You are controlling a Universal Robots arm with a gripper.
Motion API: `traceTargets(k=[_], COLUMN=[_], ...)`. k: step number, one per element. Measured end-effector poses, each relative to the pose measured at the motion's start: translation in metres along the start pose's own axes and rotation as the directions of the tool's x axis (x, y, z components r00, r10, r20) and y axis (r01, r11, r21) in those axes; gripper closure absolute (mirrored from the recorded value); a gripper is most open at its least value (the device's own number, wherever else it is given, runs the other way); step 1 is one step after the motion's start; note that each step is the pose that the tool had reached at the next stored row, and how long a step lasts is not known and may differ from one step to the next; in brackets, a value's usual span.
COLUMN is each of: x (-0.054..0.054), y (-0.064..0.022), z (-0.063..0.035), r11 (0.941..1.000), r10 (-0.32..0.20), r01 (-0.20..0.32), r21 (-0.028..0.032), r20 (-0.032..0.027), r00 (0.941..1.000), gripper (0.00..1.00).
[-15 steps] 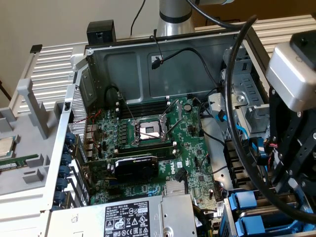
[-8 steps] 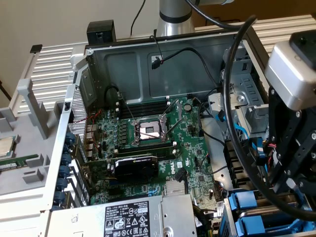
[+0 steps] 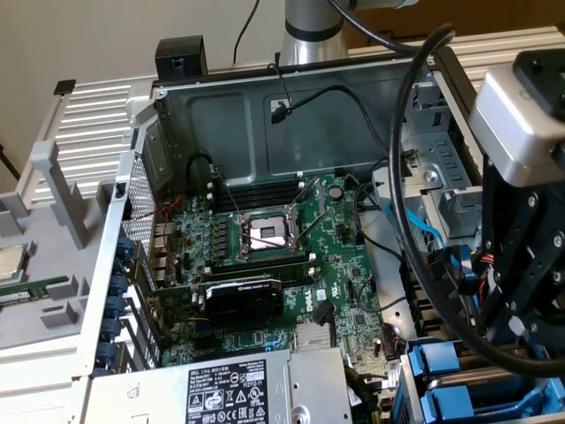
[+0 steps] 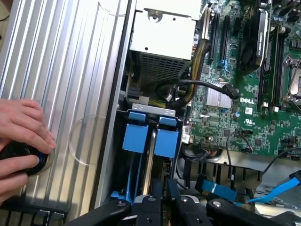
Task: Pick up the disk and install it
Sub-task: 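Insert the first disk wire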
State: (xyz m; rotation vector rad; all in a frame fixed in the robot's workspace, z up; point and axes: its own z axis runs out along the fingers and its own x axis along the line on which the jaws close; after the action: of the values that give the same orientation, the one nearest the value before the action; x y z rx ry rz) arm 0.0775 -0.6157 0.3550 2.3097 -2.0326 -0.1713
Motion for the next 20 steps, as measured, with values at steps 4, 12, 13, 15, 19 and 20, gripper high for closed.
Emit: traceTargets(k=[4, 12, 13, 15, 19, 20], x=[0.0, 0.0, -0.0001, -0.0006, -0.0026, -0.0033], y=[0.0, -0.0001, -0.0001, -0.0002, -0.0005, -0.0007], z=[0.0003, 0.0008, 0.0008, 0.0008, 0.001, 0.001], r11=[0.9991, 0.9959, 0.9957, 0.9954, 0.9951, 0.995], r10=[0.042, 0.09, 0.092, 0.095, 0.099, 0.099], r01=[-0.042, -0.09, -0.092, -0.095, -0.099, -0.099], r21=[-0.0016, -0.0065, -0.0069, -0.0078, -0.0091, -0.0091], r20=[0.0054, 0.003, 0.0013, -0.0034, -0.0135, -0.0154], r00=[0.9991, 0.9959, 0.9957, 0.9954, 0.995, 0.9949], gripper=[0.83, 0.83, 0.83, 0.83, 0.83, 0.83])
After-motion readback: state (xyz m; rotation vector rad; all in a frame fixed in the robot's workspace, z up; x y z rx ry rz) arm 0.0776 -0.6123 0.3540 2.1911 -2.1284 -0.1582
